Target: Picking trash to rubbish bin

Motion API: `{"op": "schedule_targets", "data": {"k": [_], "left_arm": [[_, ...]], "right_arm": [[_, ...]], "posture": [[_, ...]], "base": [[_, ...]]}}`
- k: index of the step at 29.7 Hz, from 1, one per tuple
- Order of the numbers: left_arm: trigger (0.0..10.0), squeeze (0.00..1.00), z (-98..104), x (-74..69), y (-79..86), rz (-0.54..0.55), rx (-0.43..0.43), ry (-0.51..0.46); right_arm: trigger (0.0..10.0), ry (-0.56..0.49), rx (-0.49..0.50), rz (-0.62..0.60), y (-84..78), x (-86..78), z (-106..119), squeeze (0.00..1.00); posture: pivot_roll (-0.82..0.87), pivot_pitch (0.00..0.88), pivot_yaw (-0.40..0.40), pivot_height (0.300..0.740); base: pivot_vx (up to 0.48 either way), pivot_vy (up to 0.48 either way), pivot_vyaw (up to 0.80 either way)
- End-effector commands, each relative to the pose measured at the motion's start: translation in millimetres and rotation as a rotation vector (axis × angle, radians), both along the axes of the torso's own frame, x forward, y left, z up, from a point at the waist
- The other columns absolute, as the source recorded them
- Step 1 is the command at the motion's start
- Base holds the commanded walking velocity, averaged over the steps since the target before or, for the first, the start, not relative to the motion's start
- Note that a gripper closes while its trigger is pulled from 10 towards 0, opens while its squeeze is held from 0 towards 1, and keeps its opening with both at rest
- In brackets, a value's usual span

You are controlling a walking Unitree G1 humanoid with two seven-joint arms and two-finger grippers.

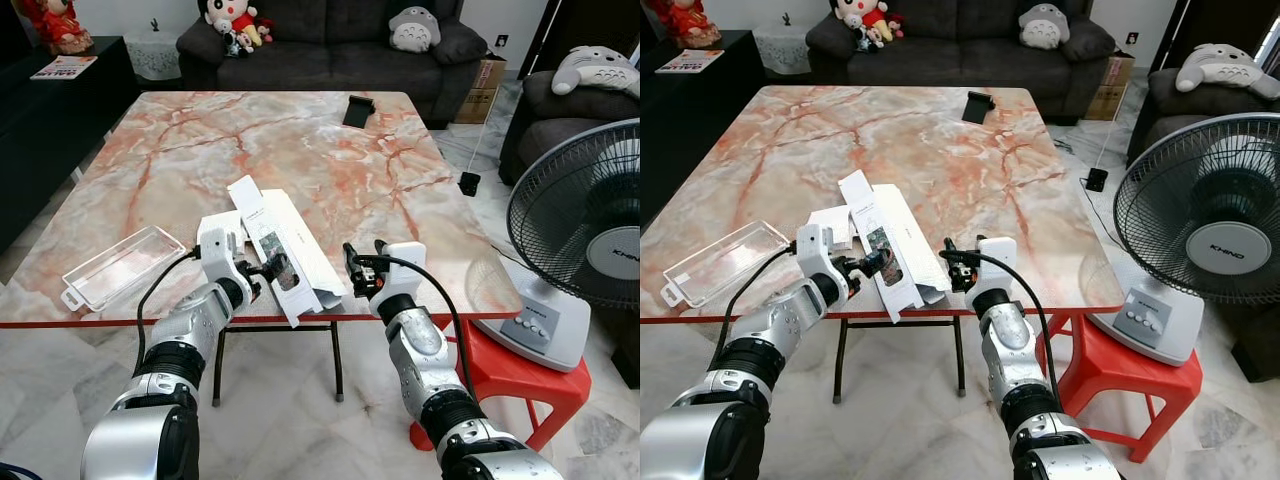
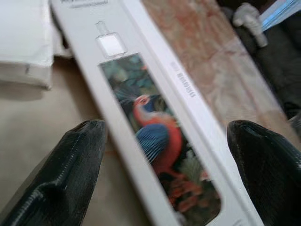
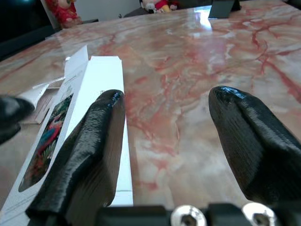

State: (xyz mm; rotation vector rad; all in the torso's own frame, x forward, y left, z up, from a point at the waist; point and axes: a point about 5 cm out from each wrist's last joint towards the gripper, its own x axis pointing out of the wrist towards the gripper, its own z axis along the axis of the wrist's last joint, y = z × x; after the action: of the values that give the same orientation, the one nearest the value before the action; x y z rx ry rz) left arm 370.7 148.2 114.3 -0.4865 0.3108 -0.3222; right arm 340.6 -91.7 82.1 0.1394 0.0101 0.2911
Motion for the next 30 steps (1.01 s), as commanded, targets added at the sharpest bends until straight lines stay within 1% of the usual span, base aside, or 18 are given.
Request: {"op": "schedule_targets", "data": {"k": [1, 3, 9, 13, 17, 27, 30], "left_arm": [[10.0, 0.00, 11.8, 4.0, -1.6, -0.016, -0.015, -0.030], [10.0, 0.00, 15.7, 4.2, -2.1, -0.023, -0.012, -0.033], [10.0, 0.00, 20.4, 3.3, -4.5, -0.032, -0.010, -0.040], [10.0, 0.00, 21.9, 2.3, -7.5, -0.037, -0.008, -0.040], [10.0, 0.00, 20.9, 1.3, -9.0, -0.041, -0.006, -0.033], [10.0, 0.00, 10.4, -5.0, -3.3, -0.026, 0.036, 0.045], [10.0, 0.00, -0.2, -9.3, 0.7, -0.021, 0.064, 0.103]], "right_arm": [[10.0, 0.028, -0.014, 0.011, 1.2, -2.4, -5.8, 0.00], [10.0, 0.062, -0.029, 0.013, 0.9, -5.0, -12.6, 0.00], [10.0, 0.106, -0.051, 0.025, 1.3, -9.3, -22.0, 0.00], [10.0, 0.172, -0.104, 0.049, 3.9, -14.3, -33.7, 0.00], [10.0, 0.188, -0.117, 0.068, 6.6, -16.4, -36.9, 0.00], [10.0, 0.200, -0.135, 0.098, 12.6, -19.2, -40.1, 0.00], [10.0, 0.194, -0.131, 0.104, 15.2, -18.7, -38.6, 0.00]], "posture": [[0.02, 0.003, -0.023, 0.740], [0.02, 0.003, -0.021, 0.740], [0.02, 0.004, -0.019, 0.740], [0.03, 0.004, -0.018, 0.740], [0.03, 0.004, -0.017, 0.740], [0.03, 0.000, -0.011, 0.740], [0.03, 0.000, -0.007, 0.740]], "base": [[0.000, 0.000, 0.00], [0.000, 0.000, 0.00], [0.000, 0.000, 0.00], [0.000, 0.000, 0.00], [0.000, 0.000, 0.00], [0.000, 0.000, 0.00], [0.000, 0.000, 0.00]]}}
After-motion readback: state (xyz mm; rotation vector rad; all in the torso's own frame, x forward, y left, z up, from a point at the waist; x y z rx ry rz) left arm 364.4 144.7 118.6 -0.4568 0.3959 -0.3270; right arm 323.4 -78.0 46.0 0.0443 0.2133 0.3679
